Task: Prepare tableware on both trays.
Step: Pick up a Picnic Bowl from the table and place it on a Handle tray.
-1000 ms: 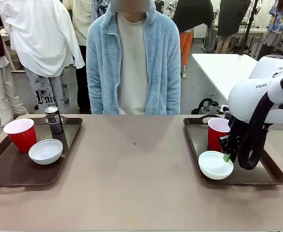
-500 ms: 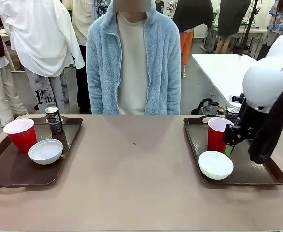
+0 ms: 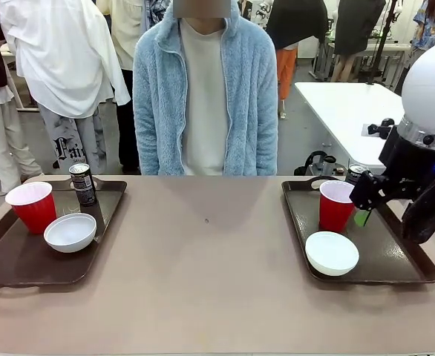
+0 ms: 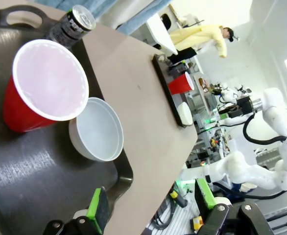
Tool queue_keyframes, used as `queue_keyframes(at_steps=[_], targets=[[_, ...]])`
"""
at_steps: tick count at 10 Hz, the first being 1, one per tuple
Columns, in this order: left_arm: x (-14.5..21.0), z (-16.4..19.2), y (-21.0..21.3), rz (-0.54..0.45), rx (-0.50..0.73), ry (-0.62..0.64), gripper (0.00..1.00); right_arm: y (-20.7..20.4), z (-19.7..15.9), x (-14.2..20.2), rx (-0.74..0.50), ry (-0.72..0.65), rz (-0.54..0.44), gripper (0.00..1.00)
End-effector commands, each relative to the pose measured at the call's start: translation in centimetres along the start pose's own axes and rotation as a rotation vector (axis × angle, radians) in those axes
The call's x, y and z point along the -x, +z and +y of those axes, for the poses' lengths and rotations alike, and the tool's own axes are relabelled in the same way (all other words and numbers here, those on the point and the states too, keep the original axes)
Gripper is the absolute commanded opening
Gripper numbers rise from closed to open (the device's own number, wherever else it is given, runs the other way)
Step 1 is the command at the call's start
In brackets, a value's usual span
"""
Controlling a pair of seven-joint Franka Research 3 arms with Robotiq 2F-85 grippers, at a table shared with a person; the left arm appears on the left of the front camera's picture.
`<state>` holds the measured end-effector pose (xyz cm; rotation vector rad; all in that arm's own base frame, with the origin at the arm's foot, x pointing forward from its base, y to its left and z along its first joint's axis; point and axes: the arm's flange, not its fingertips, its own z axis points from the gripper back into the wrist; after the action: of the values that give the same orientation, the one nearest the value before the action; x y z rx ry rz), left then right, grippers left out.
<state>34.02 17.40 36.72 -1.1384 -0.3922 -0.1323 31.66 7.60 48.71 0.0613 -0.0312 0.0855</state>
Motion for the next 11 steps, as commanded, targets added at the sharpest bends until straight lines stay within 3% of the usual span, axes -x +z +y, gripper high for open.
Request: queue_keyframes(at_steps=[1,8,9,11], targets=[[0.0,-0.1,0.2,-0.010,0.007,-0.005,0.93,-2.0,-0.5,-1.0,-0.003,-0.011,0.012,1.00],[0.0,-0.1,0.2,-0.010,0.007,-0.005,0.93,-1.9,-0.3,-0.8,-0.001,-0.009,0.025,0.99],[0.0,-0.1,0.2,-0.010,0.007,-0.005,0.93,0.2,-3.3,-0.3,-0.439,-0.084,-0.014,1.00],[0.0,-0.1,0.2,-0.010,0.007,-0.005,0.93,1.1,-8.5,0.3,-0.724,-0.178,-0.090,1.00]])
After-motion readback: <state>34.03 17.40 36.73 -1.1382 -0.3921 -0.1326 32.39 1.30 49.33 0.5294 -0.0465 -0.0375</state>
